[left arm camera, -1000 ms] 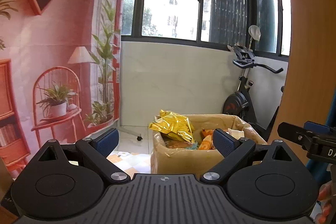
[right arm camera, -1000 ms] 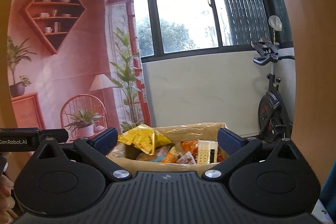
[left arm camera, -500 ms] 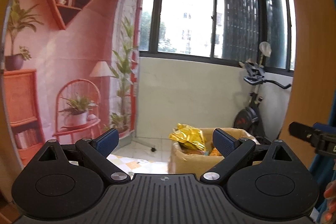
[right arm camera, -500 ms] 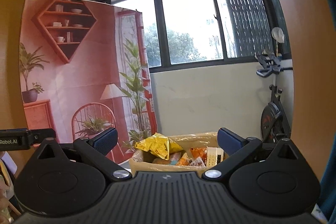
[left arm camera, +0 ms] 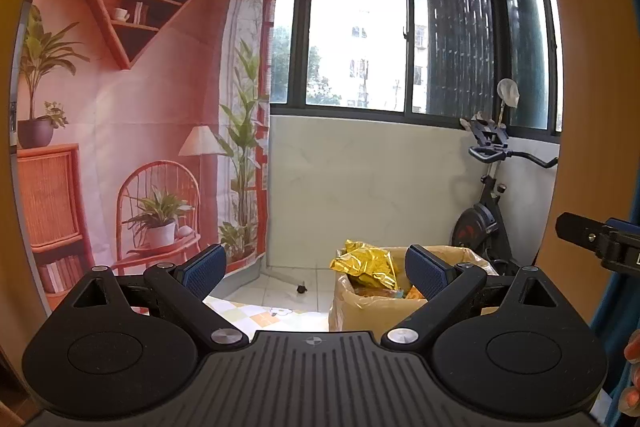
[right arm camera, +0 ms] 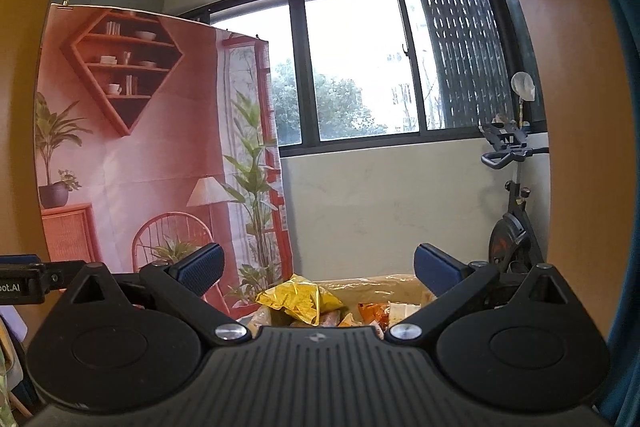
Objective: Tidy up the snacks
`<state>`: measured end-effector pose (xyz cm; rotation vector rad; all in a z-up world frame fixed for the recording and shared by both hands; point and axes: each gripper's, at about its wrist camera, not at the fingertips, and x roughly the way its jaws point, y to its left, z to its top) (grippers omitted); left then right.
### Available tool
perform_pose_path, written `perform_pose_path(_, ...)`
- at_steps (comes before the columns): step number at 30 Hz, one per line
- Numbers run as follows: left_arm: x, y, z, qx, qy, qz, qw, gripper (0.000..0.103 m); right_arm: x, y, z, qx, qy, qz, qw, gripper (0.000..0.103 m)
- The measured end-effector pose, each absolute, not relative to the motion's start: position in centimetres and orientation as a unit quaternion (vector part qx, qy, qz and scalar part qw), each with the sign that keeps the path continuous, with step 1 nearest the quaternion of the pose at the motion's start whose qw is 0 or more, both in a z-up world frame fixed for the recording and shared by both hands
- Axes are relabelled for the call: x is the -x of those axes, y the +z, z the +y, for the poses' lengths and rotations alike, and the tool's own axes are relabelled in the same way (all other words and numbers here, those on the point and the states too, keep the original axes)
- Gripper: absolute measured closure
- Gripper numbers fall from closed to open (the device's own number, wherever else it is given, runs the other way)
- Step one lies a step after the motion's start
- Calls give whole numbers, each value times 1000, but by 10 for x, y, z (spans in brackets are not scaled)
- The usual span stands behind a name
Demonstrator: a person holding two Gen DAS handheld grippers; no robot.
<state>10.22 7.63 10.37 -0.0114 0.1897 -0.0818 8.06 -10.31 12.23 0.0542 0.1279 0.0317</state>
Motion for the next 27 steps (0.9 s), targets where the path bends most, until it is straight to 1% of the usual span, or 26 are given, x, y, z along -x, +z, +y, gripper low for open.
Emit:
perform_pose_path(12, -108, 101, 79, 3, -53, 110, 993, 6, -78, 118, -108, -35, 6, 72, 997, 0)
perform_pose_path(27, -108, 101, 83, -3, -61, 108, 992, 6, -78, 116, -108, -33, 7, 76, 997, 0)
